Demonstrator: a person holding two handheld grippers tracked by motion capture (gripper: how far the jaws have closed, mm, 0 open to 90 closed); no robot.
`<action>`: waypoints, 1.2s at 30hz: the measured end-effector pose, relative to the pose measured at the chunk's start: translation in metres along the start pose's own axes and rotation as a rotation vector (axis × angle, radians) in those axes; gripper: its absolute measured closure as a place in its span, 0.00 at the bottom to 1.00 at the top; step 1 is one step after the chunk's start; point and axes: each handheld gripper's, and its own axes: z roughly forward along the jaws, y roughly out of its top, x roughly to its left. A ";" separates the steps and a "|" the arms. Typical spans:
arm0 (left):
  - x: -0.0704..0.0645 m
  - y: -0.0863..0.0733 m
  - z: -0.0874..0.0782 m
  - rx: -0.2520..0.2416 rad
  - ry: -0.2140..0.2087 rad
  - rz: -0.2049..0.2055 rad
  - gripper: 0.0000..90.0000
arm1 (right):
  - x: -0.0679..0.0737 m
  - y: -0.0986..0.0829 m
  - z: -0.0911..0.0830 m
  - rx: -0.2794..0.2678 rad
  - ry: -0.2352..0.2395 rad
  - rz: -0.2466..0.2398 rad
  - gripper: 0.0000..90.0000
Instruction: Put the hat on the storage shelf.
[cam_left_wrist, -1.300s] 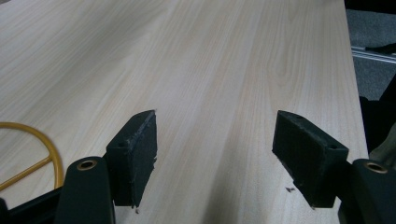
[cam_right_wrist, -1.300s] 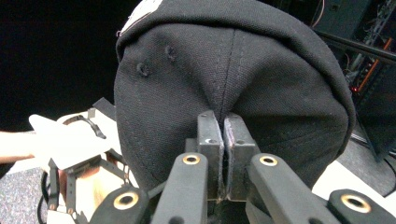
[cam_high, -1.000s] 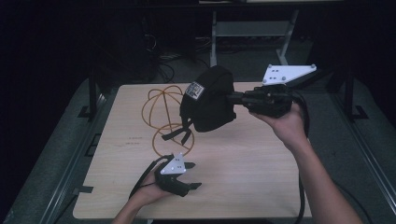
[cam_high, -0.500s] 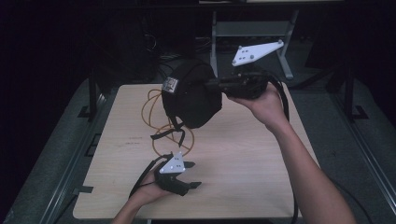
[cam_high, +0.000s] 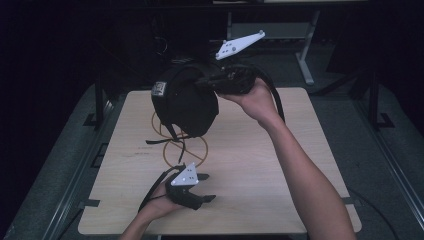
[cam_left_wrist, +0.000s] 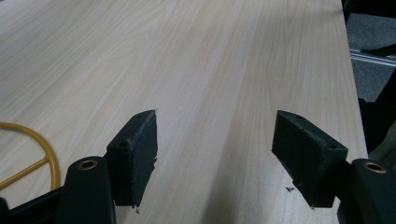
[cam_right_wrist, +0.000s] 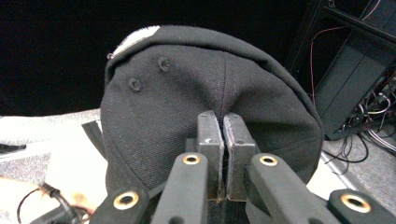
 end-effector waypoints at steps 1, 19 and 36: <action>0.000 0.000 0.000 0.000 0.000 0.001 0.34 | -0.001 0.000 0.003 -0.004 0.000 0.006 0.97; 0.001 0.001 0.003 0.001 -0.006 0.000 0.34 | -0.011 0.002 0.033 -0.027 0.015 0.056 0.97; 0.000 0.002 0.006 0.005 -0.031 0.002 0.34 | -0.018 0.005 0.087 0.001 0.033 0.184 0.87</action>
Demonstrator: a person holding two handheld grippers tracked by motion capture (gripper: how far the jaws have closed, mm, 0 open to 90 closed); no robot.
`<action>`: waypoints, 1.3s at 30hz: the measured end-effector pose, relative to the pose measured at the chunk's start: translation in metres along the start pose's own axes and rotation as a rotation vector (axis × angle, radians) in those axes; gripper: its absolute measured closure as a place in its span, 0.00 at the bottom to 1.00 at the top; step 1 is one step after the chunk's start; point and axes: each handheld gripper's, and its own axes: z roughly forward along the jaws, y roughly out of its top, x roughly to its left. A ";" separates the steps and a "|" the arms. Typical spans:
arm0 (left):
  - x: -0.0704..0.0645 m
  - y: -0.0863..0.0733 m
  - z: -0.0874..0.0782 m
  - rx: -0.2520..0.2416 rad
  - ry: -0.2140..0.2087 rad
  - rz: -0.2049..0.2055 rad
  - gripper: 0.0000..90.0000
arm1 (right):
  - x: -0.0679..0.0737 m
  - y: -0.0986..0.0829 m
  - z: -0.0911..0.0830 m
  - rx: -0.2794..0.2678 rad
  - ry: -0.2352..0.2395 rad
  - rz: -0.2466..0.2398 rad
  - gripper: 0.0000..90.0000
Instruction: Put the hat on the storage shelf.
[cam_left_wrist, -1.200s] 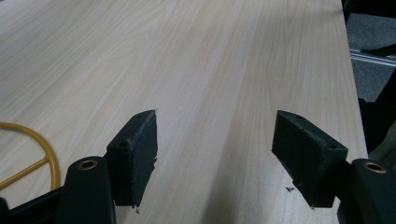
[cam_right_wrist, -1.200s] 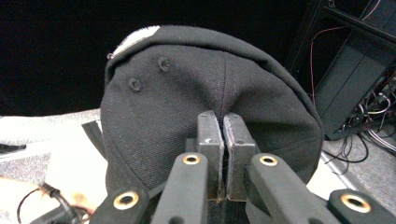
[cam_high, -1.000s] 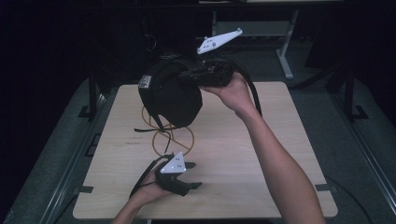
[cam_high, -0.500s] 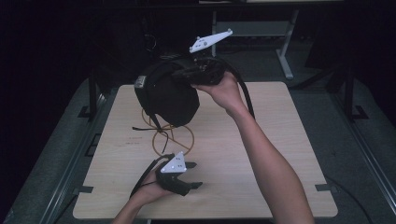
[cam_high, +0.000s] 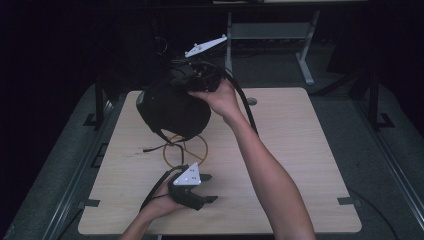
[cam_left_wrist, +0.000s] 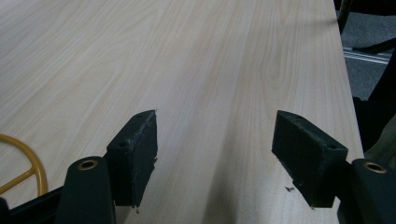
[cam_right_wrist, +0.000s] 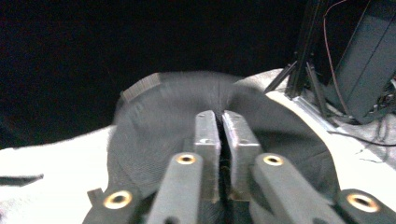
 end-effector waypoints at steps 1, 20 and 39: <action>0.001 0.000 0.000 0.000 0.000 0.010 0.34 | 0.000 -0.001 0.004 -0.006 0.004 0.014 0.79; 0.003 -0.001 0.000 -0.004 0.021 0.003 0.34 | -0.015 -0.028 -0.004 0.048 0.031 0.081 0.43; 0.003 -0.002 -0.001 -0.010 0.032 -0.020 0.32 | -0.030 -0.046 -0.040 0.047 -0.014 0.115 0.34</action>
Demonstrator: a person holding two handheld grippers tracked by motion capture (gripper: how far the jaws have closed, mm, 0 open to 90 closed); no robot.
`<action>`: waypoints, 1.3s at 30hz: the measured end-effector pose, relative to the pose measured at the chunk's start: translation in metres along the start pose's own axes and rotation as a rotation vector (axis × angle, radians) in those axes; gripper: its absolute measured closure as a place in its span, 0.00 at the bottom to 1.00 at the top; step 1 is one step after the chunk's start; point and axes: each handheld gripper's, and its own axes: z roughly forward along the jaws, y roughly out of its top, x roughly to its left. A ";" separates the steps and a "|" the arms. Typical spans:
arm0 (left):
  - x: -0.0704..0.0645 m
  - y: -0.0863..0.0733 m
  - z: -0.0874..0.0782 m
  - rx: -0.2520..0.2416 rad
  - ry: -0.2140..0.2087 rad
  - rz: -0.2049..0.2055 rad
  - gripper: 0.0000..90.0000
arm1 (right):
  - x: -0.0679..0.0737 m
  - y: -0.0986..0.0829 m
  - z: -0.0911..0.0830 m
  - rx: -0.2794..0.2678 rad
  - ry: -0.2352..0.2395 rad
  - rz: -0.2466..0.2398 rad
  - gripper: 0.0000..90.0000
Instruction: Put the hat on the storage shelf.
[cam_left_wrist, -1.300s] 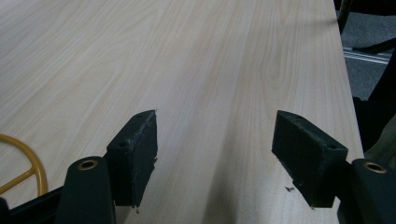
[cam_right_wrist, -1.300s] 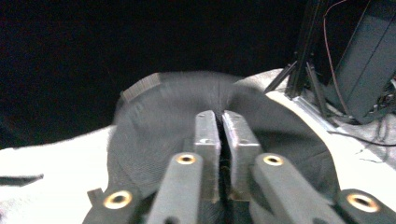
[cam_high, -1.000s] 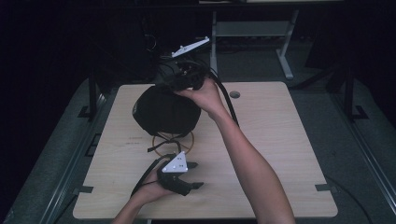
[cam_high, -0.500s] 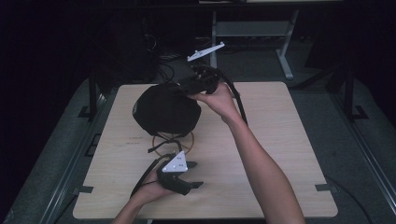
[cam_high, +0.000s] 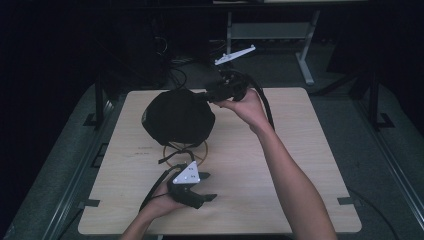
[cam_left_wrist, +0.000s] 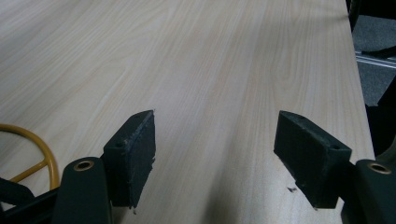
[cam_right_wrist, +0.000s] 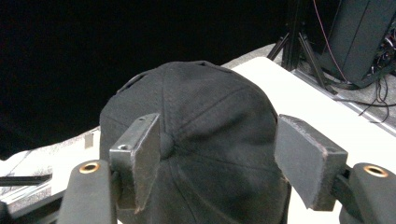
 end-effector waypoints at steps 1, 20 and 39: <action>0.000 0.000 0.000 -0.002 0.001 -0.002 0.32 | -0.001 -0.001 -0.002 -0.002 -0.001 0.001 0.34; 0.001 -0.003 -0.003 -0.009 0.014 -0.017 0.31 | -0.005 -0.020 -0.035 0.013 -0.025 0.013 0.26; 0.003 -0.004 -0.002 -0.017 0.024 -0.027 0.30 | -0.014 -0.043 -0.065 0.002 -0.051 0.029 0.25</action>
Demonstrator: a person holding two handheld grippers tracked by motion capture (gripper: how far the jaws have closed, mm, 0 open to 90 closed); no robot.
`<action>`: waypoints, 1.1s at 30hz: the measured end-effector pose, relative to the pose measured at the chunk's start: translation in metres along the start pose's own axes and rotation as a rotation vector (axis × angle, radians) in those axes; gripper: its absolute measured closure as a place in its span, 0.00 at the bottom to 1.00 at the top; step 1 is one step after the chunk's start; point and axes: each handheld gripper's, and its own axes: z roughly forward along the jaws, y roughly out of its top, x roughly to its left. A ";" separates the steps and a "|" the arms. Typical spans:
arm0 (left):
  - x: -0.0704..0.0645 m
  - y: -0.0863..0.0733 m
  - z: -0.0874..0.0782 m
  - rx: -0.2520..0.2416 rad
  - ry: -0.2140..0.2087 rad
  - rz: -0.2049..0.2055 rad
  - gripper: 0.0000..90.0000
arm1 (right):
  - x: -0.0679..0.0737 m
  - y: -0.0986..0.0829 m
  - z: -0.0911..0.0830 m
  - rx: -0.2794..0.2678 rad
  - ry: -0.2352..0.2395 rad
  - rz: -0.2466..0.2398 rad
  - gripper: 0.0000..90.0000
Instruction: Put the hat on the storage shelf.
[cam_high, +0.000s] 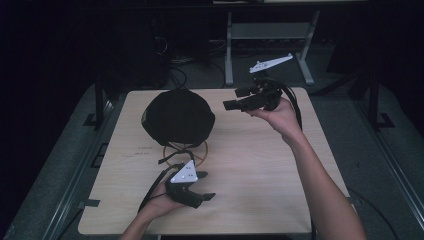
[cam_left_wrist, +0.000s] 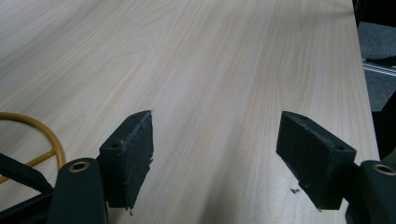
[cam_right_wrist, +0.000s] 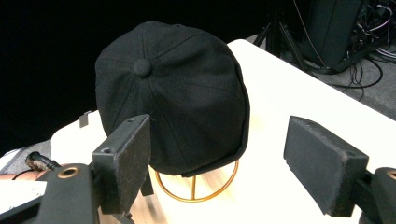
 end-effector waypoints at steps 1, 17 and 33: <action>0.000 0.000 0.000 -0.001 0.000 0.003 0.30 | 0.001 -0.001 -0.001 0.003 0.000 0.010 0.25; 0.001 -0.001 0.000 0.005 0.004 0.005 0.30 | -0.004 -0.029 -0.019 0.015 -0.025 0.024 0.23; 0.001 -0.002 0.000 0.012 0.006 0.004 0.30 | -0.007 -0.063 -0.038 0.012 -0.034 0.048 0.23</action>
